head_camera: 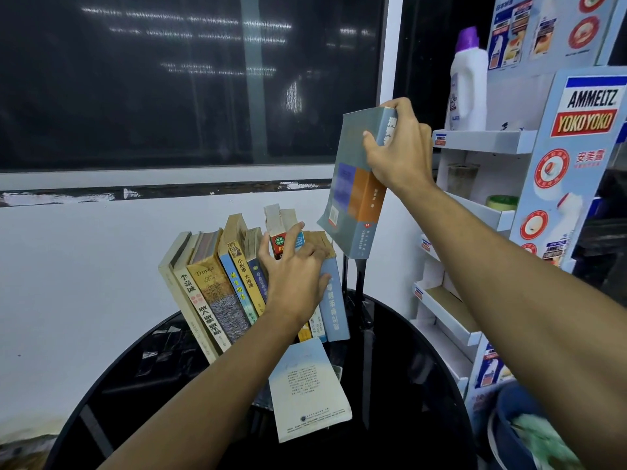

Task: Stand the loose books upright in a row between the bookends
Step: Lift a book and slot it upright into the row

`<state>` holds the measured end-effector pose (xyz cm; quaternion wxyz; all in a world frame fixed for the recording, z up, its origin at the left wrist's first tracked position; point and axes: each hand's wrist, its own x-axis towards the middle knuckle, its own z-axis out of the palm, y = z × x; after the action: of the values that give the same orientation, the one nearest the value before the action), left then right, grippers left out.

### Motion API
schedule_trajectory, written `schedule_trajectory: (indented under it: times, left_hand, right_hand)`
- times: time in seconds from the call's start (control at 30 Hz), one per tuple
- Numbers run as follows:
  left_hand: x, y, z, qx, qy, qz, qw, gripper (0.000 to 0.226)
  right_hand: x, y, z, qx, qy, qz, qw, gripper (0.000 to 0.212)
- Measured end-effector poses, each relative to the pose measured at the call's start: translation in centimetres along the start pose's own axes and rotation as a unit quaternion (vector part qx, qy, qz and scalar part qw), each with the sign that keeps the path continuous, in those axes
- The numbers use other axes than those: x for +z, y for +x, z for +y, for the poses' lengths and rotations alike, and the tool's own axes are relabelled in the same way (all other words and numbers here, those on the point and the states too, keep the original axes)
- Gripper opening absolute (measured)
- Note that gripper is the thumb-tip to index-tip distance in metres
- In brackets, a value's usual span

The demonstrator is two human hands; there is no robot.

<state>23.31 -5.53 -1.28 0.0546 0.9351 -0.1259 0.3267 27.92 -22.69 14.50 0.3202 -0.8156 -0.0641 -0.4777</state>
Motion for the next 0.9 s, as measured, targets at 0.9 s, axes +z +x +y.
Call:
schedule_trajectory:
  times: [0.9]
  left_hand:
    - [-0.3,-0.1,0.2,-0.010,0.010,-0.001,1.000,0.038]
  right_hand:
    - [0.4,-3.1,1.7,-0.016,-0.024,0.057,0.998,0.044]
